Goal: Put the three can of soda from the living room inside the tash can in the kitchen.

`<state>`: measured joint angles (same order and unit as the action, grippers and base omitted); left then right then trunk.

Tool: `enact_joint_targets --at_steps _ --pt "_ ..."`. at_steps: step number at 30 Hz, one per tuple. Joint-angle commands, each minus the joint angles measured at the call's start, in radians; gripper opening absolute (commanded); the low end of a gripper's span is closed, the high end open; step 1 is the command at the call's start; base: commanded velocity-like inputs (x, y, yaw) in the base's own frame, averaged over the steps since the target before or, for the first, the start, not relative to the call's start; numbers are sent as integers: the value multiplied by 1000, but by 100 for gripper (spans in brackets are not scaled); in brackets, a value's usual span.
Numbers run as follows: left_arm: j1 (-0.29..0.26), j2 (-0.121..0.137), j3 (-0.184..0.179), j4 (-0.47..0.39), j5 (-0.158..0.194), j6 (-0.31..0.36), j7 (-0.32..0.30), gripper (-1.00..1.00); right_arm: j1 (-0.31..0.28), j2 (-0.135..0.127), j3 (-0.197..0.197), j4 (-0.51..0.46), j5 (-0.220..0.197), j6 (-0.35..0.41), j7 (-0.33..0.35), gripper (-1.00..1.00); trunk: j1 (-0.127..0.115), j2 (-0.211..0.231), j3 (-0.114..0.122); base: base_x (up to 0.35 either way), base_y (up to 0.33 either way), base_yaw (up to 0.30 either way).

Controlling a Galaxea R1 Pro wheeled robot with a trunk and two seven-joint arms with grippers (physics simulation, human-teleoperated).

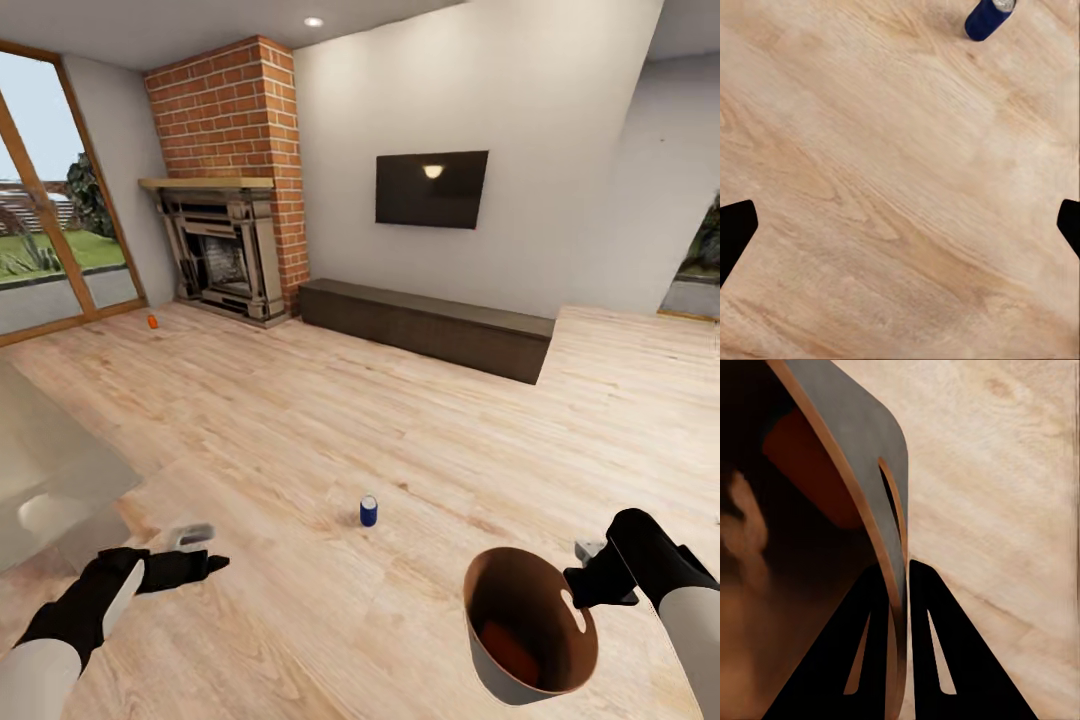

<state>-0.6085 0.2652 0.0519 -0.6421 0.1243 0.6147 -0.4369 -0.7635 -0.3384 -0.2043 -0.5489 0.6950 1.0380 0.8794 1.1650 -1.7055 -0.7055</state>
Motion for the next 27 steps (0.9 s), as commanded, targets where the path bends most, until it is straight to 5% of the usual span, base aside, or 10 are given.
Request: enact_joint_targets --at_steps 1,3,5,10,18,27 --pt "-26 -6 -11 4 -4 24 -7 100 0 0 -2 0 -18 9 7 -100 0 0 1 306 -143 -247" --pt "-109 -38 -82 50 -5 106 -20 100 0 0 -2 1 -18 9 7 -100 0 0 2 308 -137 -247" --pt "-197 -105 -168 151 -5 159 -26 100 0 0 -3 1 -17 9 6 -100 0 0 3 315 -99 -247" --pt "-299 -170 -265 314 -3 161 -16 100 0 3 -3 1 -17 9 5 -100 0 0 6 324 -35 -247" --pt "-321 -181 -293 355 -2 140 6 100 -1 10 -44 1 -24 9 -93 -100 0 0 10 328 -4 -247" --pt "-321 -182 -296 357 -2 122 7 100 -1 11 -57 2 -25 9 -106 -100 0 0 14 329 0 -245"
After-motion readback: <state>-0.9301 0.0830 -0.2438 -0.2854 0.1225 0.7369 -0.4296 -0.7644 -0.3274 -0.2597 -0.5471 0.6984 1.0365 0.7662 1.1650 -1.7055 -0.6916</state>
